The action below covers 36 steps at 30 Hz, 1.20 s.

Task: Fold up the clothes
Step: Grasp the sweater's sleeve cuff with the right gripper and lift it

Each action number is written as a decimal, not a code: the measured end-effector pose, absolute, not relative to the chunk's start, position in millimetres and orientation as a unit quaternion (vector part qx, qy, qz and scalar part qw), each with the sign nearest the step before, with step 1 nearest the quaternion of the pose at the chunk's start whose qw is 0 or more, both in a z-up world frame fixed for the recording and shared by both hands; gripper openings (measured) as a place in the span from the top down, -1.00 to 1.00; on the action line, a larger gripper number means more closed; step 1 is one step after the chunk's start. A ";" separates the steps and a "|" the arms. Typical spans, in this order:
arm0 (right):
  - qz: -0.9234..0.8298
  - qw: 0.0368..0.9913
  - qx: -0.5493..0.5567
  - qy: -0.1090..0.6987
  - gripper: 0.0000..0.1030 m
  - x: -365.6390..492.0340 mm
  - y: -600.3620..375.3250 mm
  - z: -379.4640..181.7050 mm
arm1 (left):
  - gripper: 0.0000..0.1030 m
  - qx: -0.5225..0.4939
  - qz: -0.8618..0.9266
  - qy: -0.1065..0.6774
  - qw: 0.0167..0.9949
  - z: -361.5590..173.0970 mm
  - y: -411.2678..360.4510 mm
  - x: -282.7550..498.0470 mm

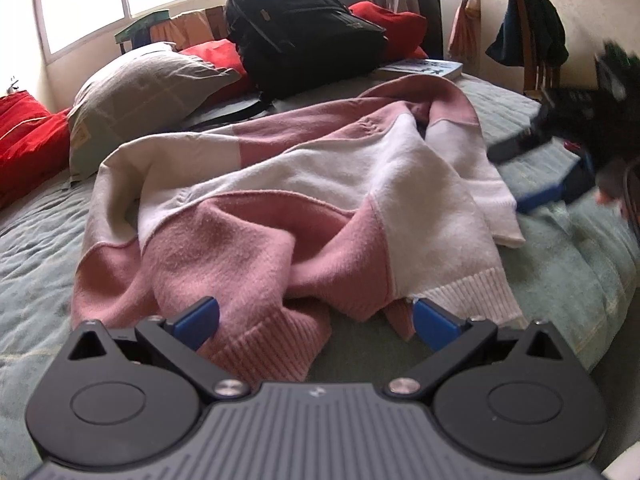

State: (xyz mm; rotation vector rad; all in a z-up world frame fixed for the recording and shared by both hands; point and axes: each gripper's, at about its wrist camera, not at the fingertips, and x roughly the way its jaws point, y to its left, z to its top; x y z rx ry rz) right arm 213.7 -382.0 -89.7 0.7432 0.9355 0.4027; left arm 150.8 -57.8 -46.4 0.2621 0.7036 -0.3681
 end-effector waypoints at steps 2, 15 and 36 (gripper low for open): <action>0.184 0.808 0.367 0.422 -1.00 204.9 -380.1 -95.1 | -0.99 0.125 -0.178 0.341 0.914 -46.0 -56.4 148.5; 0.177 0.772 0.452 0.410 -1.00 263.0 -372.5 -113.5 | -0.99 0.128 -0.176 0.346 0.913 -50.6 -59.9 146.6; 0.194 0.747 0.522 0.364 -0.41 246.0 -392.6 -148.5 | -0.99 0.123 -0.177 0.357 0.909 -57.3 -64.0 154.4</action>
